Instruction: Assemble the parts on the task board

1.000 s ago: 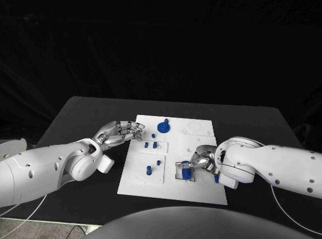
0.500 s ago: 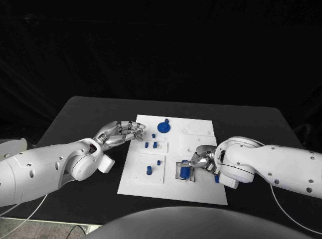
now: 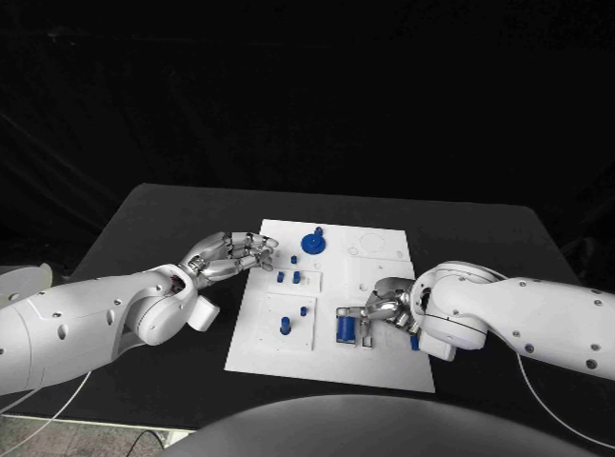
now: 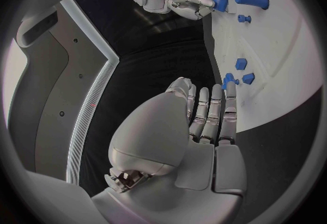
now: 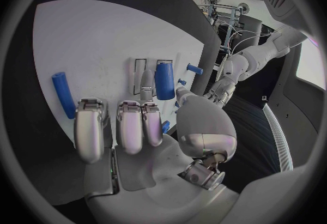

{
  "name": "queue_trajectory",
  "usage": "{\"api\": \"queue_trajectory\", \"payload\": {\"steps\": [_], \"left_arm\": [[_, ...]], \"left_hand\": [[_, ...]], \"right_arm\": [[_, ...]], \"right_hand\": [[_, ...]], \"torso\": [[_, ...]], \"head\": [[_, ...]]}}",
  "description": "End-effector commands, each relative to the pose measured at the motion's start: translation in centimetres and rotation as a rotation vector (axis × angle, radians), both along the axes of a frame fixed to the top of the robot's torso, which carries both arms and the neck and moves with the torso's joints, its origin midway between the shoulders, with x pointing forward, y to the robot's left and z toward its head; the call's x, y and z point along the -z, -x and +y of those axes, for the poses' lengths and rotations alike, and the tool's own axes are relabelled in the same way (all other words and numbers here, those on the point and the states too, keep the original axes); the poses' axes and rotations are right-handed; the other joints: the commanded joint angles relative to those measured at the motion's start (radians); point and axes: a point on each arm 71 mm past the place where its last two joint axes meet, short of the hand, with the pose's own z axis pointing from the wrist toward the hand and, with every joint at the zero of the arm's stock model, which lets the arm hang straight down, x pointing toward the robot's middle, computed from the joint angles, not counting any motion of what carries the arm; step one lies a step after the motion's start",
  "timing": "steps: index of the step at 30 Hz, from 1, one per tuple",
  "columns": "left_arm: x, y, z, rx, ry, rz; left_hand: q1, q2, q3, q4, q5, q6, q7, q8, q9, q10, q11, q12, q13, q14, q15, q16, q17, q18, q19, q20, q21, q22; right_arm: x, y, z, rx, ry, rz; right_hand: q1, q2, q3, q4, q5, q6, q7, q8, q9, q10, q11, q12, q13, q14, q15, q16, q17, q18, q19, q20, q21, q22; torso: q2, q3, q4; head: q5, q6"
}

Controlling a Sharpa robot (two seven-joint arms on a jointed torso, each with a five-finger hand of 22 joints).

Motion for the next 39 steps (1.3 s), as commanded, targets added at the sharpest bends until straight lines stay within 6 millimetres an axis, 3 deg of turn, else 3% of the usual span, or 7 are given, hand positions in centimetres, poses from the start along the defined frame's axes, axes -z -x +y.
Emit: {"api": "queue_trajectory", "payload": {"steps": [1, 7, 14, 18, 24, 31, 39], "left_arm": [[0.0, 0.1, -0.2, 0.017, 0.017, 0.007], [0.1, 0.2, -0.2, 0.018, 0.017, 0.009], [0.0, 0.2, -0.1, 0.014, 0.016, 0.007], [0.0, 0.2, 0.0, 0.01, 0.015, 0.005], [0.0, 0.2, 0.1, 0.01, 0.015, 0.004], [0.0, 0.3, 0.1, 0.008, 0.014, 0.004], [0.0, 0.3, 0.1, 0.009, 0.016, 0.004]], "left_hand": [[0.008, 0.0, 0.008, 0.0, 0.005, 0.001, 0.007, 0.003, -0.001, 0.002, 0.003, 0.002, -0.001, 0.003, 0.005, 0.004, -0.001, -0.001, 0.006, -0.003, -0.005, 0.002], [0.008, 0.0, 0.008, 0.0, 0.005, 0.001, 0.007, 0.003, -0.001, 0.002, 0.003, 0.002, -0.001, 0.003, 0.005, 0.004, -0.001, -0.001, 0.006, -0.003, -0.005, 0.002], [0.009, 0.0, 0.01, -0.001, 0.005, 0.002, 0.007, 0.004, -0.001, 0.002, 0.003, 0.002, -0.002, 0.003, 0.006, 0.004, -0.001, -0.001, 0.006, -0.003, -0.005, 0.002], [0.009, 0.0, 0.01, -0.001, 0.005, 0.002, 0.007, 0.004, -0.001, 0.002, 0.004, 0.002, -0.002, 0.003, 0.006, 0.004, -0.001, -0.001, 0.006, -0.003, -0.005, 0.002], [0.009, 0.0, 0.01, -0.001, 0.005, 0.002, 0.007, 0.004, -0.001, 0.002, 0.004, 0.002, -0.002, 0.003, 0.006, 0.004, -0.001, -0.001, 0.006, -0.003, -0.005, 0.002], [0.009, 0.0, 0.01, -0.001, 0.005, 0.002, 0.007, 0.004, -0.001, 0.002, 0.004, 0.002, -0.002, 0.003, 0.006, 0.004, -0.001, -0.001, 0.006, -0.003, -0.005, 0.002], [0.009, 0.0, 0.01, -0.001, 0.005, 0.002, 0.007, 0.004, -0.001, 0.002, 0.004, 0.002, -0.002, 0.003, 0.006, 0.004, -0.001, -0.001, 0.006, -0.003, -0.005, 0.002]], "right_arm": [[0.5, 0.6, 0.2, -0.03, 0.006, 0.024], [0.2, 0.5, 0.2, -0.022, -0.038, -0.02], [-1.7, 0.5, -0.1, -0.053, -0.165, -0.211], [-3.6, 0.5, -0.4, -0.087, -0.252, -0.354], [-4.9, 0.7, -0.6, -0.09, -0.345, -0.428], [-5.2, 1.2, -0.9, -0.131, -0.342, -0.479], [-4.4, 2.4, -0.9, -0.286, -0.213, -0.665]], "right_hand": [[-0.006, 0.005, -0.011, 0.0, -0.006, 0.009, -0.003, 0.013, 0.008, 0.103, 0.002, 0.004, 0.263, 0.082, 0.002, -0.003, 0.142, 0.007, 0.055, 0.004, -0.005, 0.224], [0.033, 0.018, -0.035, -0.007, 0.03, 0.01, -0.014, 0.068, 0.059, 0.103, -0.007, 0.004, 0.263, 0.083, -0.005, 0.0, 0.146, 0.007, 0.057, -0.002, -0.004, 0.225], [0.157, 0.004, -0.056, -0.052, 0.115, -0.055, -0.015, 0.137, 0.147, 0.103, -0.009, 0.004, 0.263, 0.088, -0.008, 0.012, 0.169, 0.001, 0.066, -0.007, 0.016, 0.232], [0.222, -0.006, -0.065, -0.074, 0.127, -0.093, -0.013, 0.164, 0.181, 0.103, -0.007, 0.004, 0.263, 0.088, -0.006, 0.015, 0.175, -0.001, 0.069, -0.005, 0.024, 0.235], [0.262, -0.013, -0.084, -0.07, 0.095, -0.136, -0.006, 0.189, 0.209, 0.103, -0.004, 0.004, 0.263, 0.089, -0.003, 0.018, 0.181, -0.002, 0.072, -0.003, 0.031, 0.237], [0.337, -0.021, -0.1, -0.076, 0.091, -0.272, 0.021, 0.178, 0.209, 0.103, 0.008, 0.004, 0.263, 0.087, 0.006, 0.015, 0.174, -0.001, 0.068, 0.006, 0.023, 0.234], [0.469, -0.033, -0.101, -0.11, 0.209, -0.545, 0.041, 0.172, 0.201, 0.103, 0.023, 0.004, 0.263, 0.079, 0.018, -0.003, 0.139, 0.009, 0.048, 0.016, -0.017, 0.22]], "torso": [[0.0, -0.0002, 0.0001], [0.0, 0.0001, -0.0002], [0.0, 0.0, -0.0001], [-0.001, -0.0001, -0.0006], [-0.001, -0.0001, 0.0002], [0.0, 0.0, 0.0], [-0.001, -0.0001, 0.0001]], "head": [[0.001, 0.0], [0.007, 0.0], [0.015, 0.0], [0.013, 0.0], [0.014, 0.0], [0.016, 0.0], [0.015, 0.0]]}}
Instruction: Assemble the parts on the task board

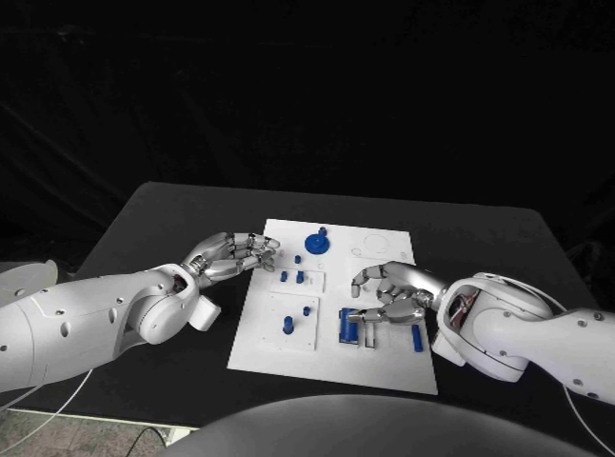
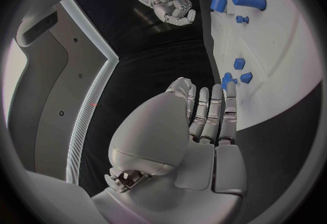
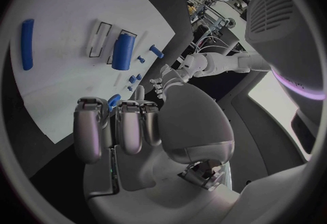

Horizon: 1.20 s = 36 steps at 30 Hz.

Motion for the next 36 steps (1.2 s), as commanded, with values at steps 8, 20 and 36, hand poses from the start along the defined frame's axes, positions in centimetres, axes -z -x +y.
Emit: {"api": "queue_trajectory", "payload": {"steps": [8, 20, 36], "left_arm": [[-0.1, 0.1, -0.1, 0.011, 0.017, -0.001], [-0.1, 0.1, -0.1, 0.013, 0.017, 0.002], [0.0, 0.2, -0.1, 0.018, 0.018, 0.009]], "left_hand": [[0.009, 0.0, 0.006, -0.002, 0.006, 0.002, 0.008, 0.004, 0.0, 0.003, 0.004, 0.002, -0.003, 0.004, 0.006, 0.005, -0.002, -0.001, 0.006, -0.003, -0.005, 0.002], [0.01, -0.001, 0.007, -0.002, 0.006, 0.002, 0.008, 0.005, 0.0, 0.004, 0.005, 0.002, -0.004, 0.004, 0.006, 0.005, -0.003, -0.001, 0.005, -0.003, -0.005, 0.003], [0.01, -0.001, 0.008, -0.002, 0.006, 0.002, 0.008, 0.005, 0.0, 0.004, 0.005, 0.002, -0.004, 0.004, 0.006, 0.005, -0.003, -0.001, 0.005, -0.003, -0.005, 0.003]], "right_arm": [[0.9, 1.0, 0.4, -0.101, 0.171, -0.308], [2.0, 1.7, 0.8, -0.106, 0.248, -0.347], [2.9, 2.1, 1.3, -0.105, 0.321, -0.298]], "right_hand": [[0.077, -0.001, 0.003, -0.012, 0.074, -0.106, 0.011, 0.042, -0.029, 0.103, 0.015, 0.004, 0.263, 0.076, 0.014, -0.015, 0.12, 0.015, 0.038, 0.014, -0.031, 0.212], [0.101, -0.04, 0.033, 0.02, 0.011, -0.215, 0.028, 0.034, -0.155, 0.103, 0.029, 0.004, 0.263, 0.073, 0.026, -0.026, 0.103, 0.021, 0.027, 0.024, -0.062, 0.203], [-0.029, -0.141, 0.027, 0.114, -0.215, -0.201, 0.035, 0.135, -0.226, 0.103, 0.035, 0.004, 0.263, 0.072, 0.031, -0.033, 0.095, 0.025, 0.024, 0.03, -0.08, 0.199]], "torso": [[0.001, 0.0002, -0.001], [0.0, -0.0001, -0.0005], [0.0, 0.0002, -0.0004]], "head": [[0.0, 0.0], [-0.001, 0.0], [-0.001, 0.0]]}}
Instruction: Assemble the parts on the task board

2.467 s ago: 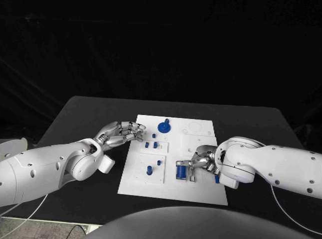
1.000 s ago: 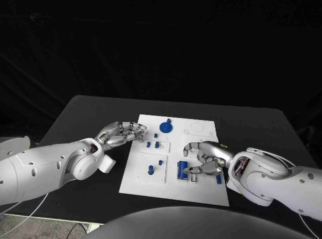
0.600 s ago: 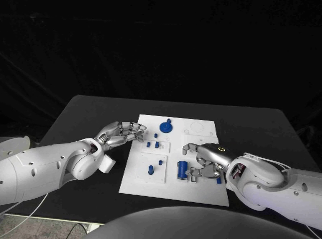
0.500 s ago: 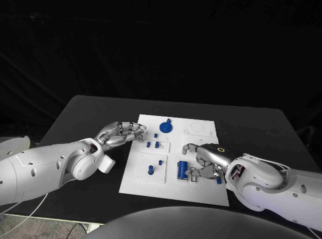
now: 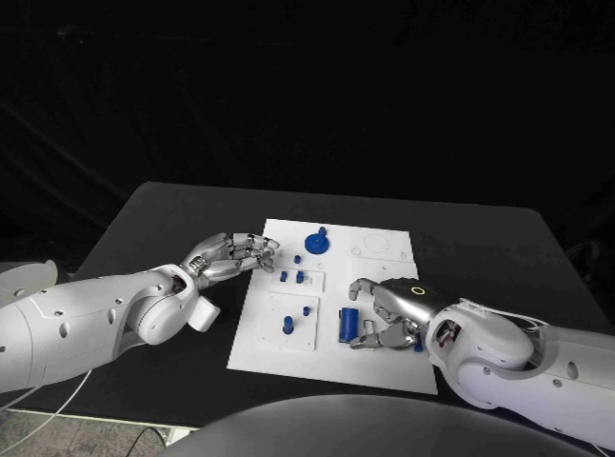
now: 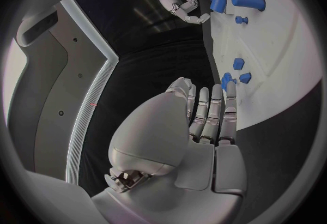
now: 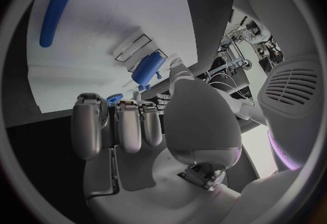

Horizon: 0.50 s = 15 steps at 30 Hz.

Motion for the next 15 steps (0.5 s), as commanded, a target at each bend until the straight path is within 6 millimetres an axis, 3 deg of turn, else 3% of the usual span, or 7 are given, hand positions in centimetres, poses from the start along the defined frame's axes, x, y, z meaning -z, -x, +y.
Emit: {"api": "queue_trajectory", "payload": {"steps": [1, 6, 15], "left_arm": [[-0.05, 0.08, -0.25, 0.018, 0.018, 0.006], [-0.03, 0.09, -0.3, 0.02, 0.019, 0.008], [0.01, 0.1, -0.33, 0.023, 0.02, 0.011]], "left_hand": [[0.01, -0.001, 0.005, 0.0, 0.006, 0.002, 0.008, 0.005, 0.0, 0.004, 0.005, 0.002, -0.001, 0.004, 0.006, 0.005, -0.002, -0.001, 0.005, -0.003, -0.005, 0.001], [0.01, -0.001, 0.005, 0.0, 0.006, 0.002, 0.008, 0.005, 0.0, 0.004, 0.005, 0.002, -0.001, 0.004, 0.006, 0.005, -0.002, -0.001, 0.005, -0.003, -0.005, 0.001], [0.01, -0.001, 0.007, 0.0, 0.006, 0.002, 0.008, 0.005, 0.0, 0.004, 0.006, 0.002, -0.003, 0.005, 0.007, 0.005, -0.002, -0.001, 0.005, -0.003, -0.005, 0.001]], "right_arm": [[0.36, -0.01, -0.07, 0.01, 0.057, 0.008], [0.64, -0.05, 0.1, 0.014, 0.071, 0.019], [1.02, 0.0, 0.58, 0.01, 0.064, 0.022]], "right_hand": [[-0.014, 0.003, -0.006, -0.001, -0.003, 0.007, -0.001, 0.007, -0.002, 0.105, 0.009, 0.004, 0.263, 0.069, 0.007, -0.003, 0.096, 0.01, 0.024, 0.009, -0.006, 0.198], [-0.006, 0.031, 0.017, -0.005, 0.06, 0.009, -0.001, 0.046, -0.017, 0.105, 0.01, 0.004, 0.263, 0.068, 0.008, -0.005, 0.093, 0.012, 0.021, 0.01, -0.016, 0.195], [0.01, 0.058, 0.034, -0.009, 0.175, 0.013, -0.004, 0.109, -0.036, 0.105, 0.008, 0.004, 0.263, 0.068, 0.006, -0.007, 0.092, 0.014, 0.019, 0.009, -0.027, 0.193]], "torso": [[0.0, -0.0001, -0.0001], [0.0, -0.0002, 0.0], [0.0, 0.0001, 0.0002]], "head": [[0.0, 0.0], [-0.002, 0.0], [-0.002, 0.0]]}}
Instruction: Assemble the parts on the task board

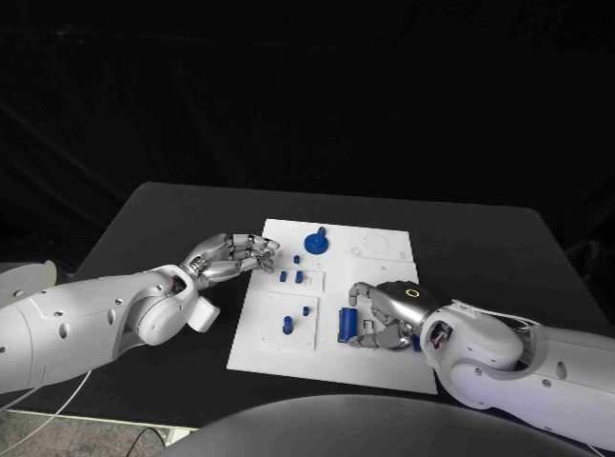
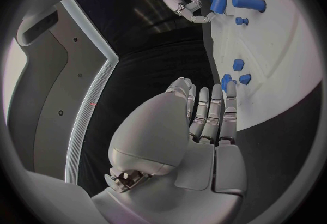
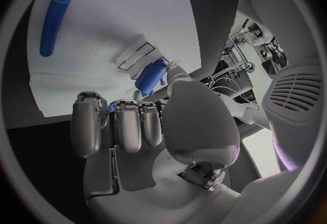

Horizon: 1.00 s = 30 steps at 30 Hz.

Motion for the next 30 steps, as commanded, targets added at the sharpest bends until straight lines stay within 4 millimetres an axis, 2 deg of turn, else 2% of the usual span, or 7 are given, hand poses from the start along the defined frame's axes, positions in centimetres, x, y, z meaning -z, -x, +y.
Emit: {"api": "queue_trajectory", "payload": {"steps": [1, 5, 12, 18, 24, 28, 30], "left_arm": [[-0.04, 0.08, -0.24, 0.018, 0.018, 0.007], [-0.02, 0.08, -0.24, 0.019, 0.018, 0.008], [0.02, 0.1, -0.31, 0.023, 0.019, 0.012], [0.04, 0.12, -0.31, 0.026, 0.02, 0.015], [0.05, 0.13, -0.26, 0.026, 0.02, 0.016], [0.05, 0.14, -0.24, 0.026, 0.02, 0.017], [0.05, 0.14, -0.24, 0.026, 0.02, 0.017]], "left_hand": [[0.01, -0.001, 0.007, 0.0, 0.006, 0.002, 0.008, 0.005, 0.0, 0.004, 0.006, 0.002, -0.001, 0.001, 0.003, 0.005, -0.001, -0.001, 0.005, -0.003, -0.005, 0.002], [0.01, -0.001, 0.007, 0.0, 0.006, 0.002, 0.008, 0.005, 0.0, 0.004, 0.006, 0.002, -0.001, 0.001, 0.003, 0.005, -0.001, -0.001, 0.005, -0.003, -0.005, 0.002], [0.011, 0.0, 0.009, 0.0, 0.007, 0.002, 0.009, 0.005, -0.001, 0.004, 0.006, 0.002, -0.002, 0.001, 0.004, 0.005, -0.001, -0.001, 0.005, -0.003, -0.005, 0.002], [0.011, 0.001, 0.011, -0.001, 0.007, 0.001, 0.009, 0.005, -0.001, 0.004, 0.006, 0.002, -0.003, 0.002, 0.005, 0.006, -0.002, -0.002, 0.004, -0.003, -0.005, 0.003], [0.011, 0.001, 0.011, -0.001, 0.007, 0.001, 0.009, 0.005, -0.001, 0.004, 0.006, 0.002, -0.003, 0.002, 0.005, 0.006, -0.002, -0.002, 0.004, -0.003, -0.005, 0.003], [0.011, 0.001, 0.011, -0.001, 0.007, 0.001, 0.009, 0.005, -0.001, 0.004, 0.006, 0.002, -0.003, 0.002, 0.005, 0.006, -0.002, -0.002, 0.004, -0.003, -0.005, 0.003], [0.011, 0.001, 0.011, -0.001, 0.007, 0.001, 0.009, 0.005, -0.001, 0.004, 0.006, 0.002, -0.003, 0.002, 0.005, 0.006, -0.002, -0.002, 0.004, -0.003, -0.005, 0.003]], "right_arm": [[0.25, 0.08, 0.13, -0.002, 0.019, 0.0], [0.35, 0.18, 0.27, -0.007, 0.011, 0.0], [0.37, 0.33, 0.4, -0.014, 0.003, 0.0], [0.23, 0.39, 0.41, -0.017, -0.014, -0.01], [-0.05, 0.46, 0.42, -0.012, -0.047, -0.023], [-0.2, 0.54, 0.42, -0.01, -0.059, -0.026], [-0.21, 0.59, 0.4, -0.009, -0.058, -0.024]], "right_hand": [[0.008, 0.016, 0.01, -0.003, 0.042, 0.01, -0.001, 0.023, -0.004, 0.105, 0.007, 0.004, 0.263, 0.068, 0.006, -0.007, 0.092, 0.014, 0.022, 0.005, -0.005, 0.193], [0.02, 0.023, 0.014, -0.007, 0.096, 0.011, -0.003, 0.054, -0.012, 0.105, 0.006, 0.004, 0.263, 0.069, 0.005, -0.007, 0.094, 0.014, 0.022, 0.004, -0.008, 0.193], [0.039, 0.024, 0.018, -0.013, 0.148, 0.004, -0.005, 0.08, -0.023, 0.105, 0.004, 0.004, 0.263, 0.069, 0.003, -0.006, 0.095, 0.014, 0.023, 0.003, -0.009, 0.193], [0.046, 0.03, 0.029, -0.012, 0.33, -0.005, -0.006, 0.112, -0.052, 0.105, 0.002, 0.004, 0.263, 0.07, 0.002, -0.006, 0.097, 0.014, 0.024, 0.001, -0.01, 0.194], [0.007, 0.041, 0.051, -0.003, 0.509, 0.0, -0.007, 0.131, -0.092, 0.105, 0.0, 0.004, 0.263, 0.07, 0.0, -0.005, 0.1, 0.013, 0.027, 0.0, -0.007, 0.196], [-0.027, 0.043, 0.072, -0.002, 0.588, 0.001, -0.008, 0.133, -0.12, 0.105, 0.0, 0.004, 0.263, 0.071, 0.0, -0.004, 0.102, 0.012, 0.028, -0.001, -0.005, 0.197], [-0.034, 0.043, 0.077, -0.002, 0.599, -0.001, -0.008, 0.132, -0.127, 0.105, 0.0, 0.004, 0.263, 0.071, 0.0, -0.004, 0.102, 0.012, 0.028, -0.001, -0.005, 0.196]], "torso": [[0.0, 0.0001, 0.0002], [0.0, -0.0002, -0.0004], [0.0, -0.0001, -0.0003], [0.0, 0.0002, -0.0003], [0.0, 0.0002, 0.0], [0.0, 0.0002, 0.0], [0.0, 0.0001, 0.0001]], "head": [[0.001, 0.0], [0.002, 0.0], [0.002, 0.0], [0.003, 0.0], [0.004, 0.0], [0.004, 0.0], [0.003, 0.0]]}}
